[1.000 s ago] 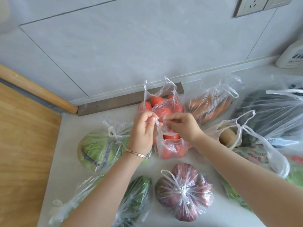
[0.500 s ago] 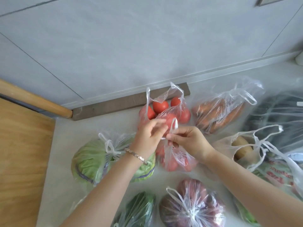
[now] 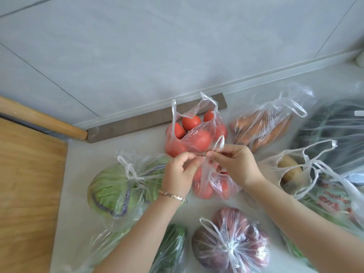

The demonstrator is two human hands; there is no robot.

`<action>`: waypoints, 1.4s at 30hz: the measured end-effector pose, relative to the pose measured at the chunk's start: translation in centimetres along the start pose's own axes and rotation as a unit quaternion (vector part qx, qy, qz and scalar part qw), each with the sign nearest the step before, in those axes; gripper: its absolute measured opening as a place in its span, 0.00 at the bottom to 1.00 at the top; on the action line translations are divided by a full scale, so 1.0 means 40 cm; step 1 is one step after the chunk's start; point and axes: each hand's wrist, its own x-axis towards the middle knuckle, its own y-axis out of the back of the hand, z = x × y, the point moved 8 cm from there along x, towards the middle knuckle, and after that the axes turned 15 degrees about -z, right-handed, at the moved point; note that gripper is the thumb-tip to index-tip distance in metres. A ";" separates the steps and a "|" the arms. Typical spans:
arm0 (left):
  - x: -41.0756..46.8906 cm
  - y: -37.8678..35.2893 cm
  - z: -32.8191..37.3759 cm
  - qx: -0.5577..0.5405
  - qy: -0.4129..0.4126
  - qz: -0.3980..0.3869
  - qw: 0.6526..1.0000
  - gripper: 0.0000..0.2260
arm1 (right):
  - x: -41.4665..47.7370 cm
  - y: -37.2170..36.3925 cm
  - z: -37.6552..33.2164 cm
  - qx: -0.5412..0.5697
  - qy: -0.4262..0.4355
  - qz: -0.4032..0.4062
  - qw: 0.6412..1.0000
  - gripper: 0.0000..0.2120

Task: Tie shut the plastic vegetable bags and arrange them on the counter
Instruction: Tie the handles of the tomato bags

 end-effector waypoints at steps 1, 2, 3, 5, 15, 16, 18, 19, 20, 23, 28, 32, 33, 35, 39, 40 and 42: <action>-0.002 -0.008 -0.007 -0.035 0.018 -0.010 0.999 0.04 | -0.001 0.005 -0.002 -0.015 0.005 0.013 1.000 0.05; -0.005 -0.022 -0.008 -0.069 0.028 -0.028 0.997 0.07 | -0.001 0.009 -0.004 -0.031 0.009 0.027 0.999 0.06; -0.007 -0.037 -0.005 -0.082 0.030 -0.049 0.995 0.10 | -0.002 0.015 -0.003 -0.046 0.010 0.042 0.998 0.07; -0.012 -0.066 0.006 -0.064 0.032 -0.092 0.993 0.13 | 0.001 0.031 0.006 -0.090 -0.004 0.072 0.993 0.11; -0.061 -0.058 0.023 -0.047 0.017 -0.037 0.998 0.15 | -0.002 -0.020 0.002 -0.308 -0.050 -0.059 0.948 0.06; -0.066 -0.050 0.019 -0.049 0.022 -0.026 0.998 0.15 | -0.008 -0.036 0.006 -0.334 -0.048 -0.092 0.937 0.07; -0.076 -0.035 0.000 -0.064 0.041 0.000 0.997 0.15 | -0.031 -0.062 0.026 -0.310 -0.060 -0.149 0.937 0.15; -0.080 -0.029 -0.008 -0.073 0.052 0.010 0.996 0.15 | -0.043 -0.068 0.037 -0.233 -0.069 -0.173 0.954 0.12; -0.086 -0.027 -0.017 -0.084 0.060 0.016 0.994 0.15 | -0.056 -0.075 0.042 -0.150 -0.068 -0.197 0.967 0.08; -0.095 -0.035 -0.025 -0.121 0.069 0.020 0.990 0.14 | -0.085 -0.080 0.043 0.036 -0.047 -0.247 0.967 0.20; -0.076 -0.064 -0.051 -0.227 0.114 -0.005 0.967 0.15 | -0.096 -0.065 0.014 -0.008 0.020 -0.208 0.978 0.19; -0.060 -0.063 -0.068 -0.250 0.143 -0.008 0.958 0.18 | -0.070 -0.023 0.021 -0.035 0.034 -0.067 0.997 0.05; -0.058 -0.054 -0.075 -0.240 0.156 0.003 0.958 0.18 | -0.065 -0.009 0.021 -0.071 0.031 -0.030 0.997 0.05; -0.056 -0.044 -0.100 -0.316 0.190 0.032 0.929 0.13 | -0.057 0.019 0.041 -0.081 -0.003 0.009 0.997 0.05; -0.059 -0.028 -0.120 -0.573 0.199 0.106 0.788 0.11 | -0.059 0.031 0.137 0.097 -0.193 -0.009 0.976 0.09; -0.061 -0.026 -0.126 -0.614 0.187 0.124 0.756 0.09 | -0.065 0.032 0.153 0.169 -0.221 0.004 0.961 0.11; -0.062 -0.028 -0.113 -0.646 0.155 0.115 0.739 0.09 | -0.060 0.043 0.169 0.275 -0.227 0.028 0.934 0.14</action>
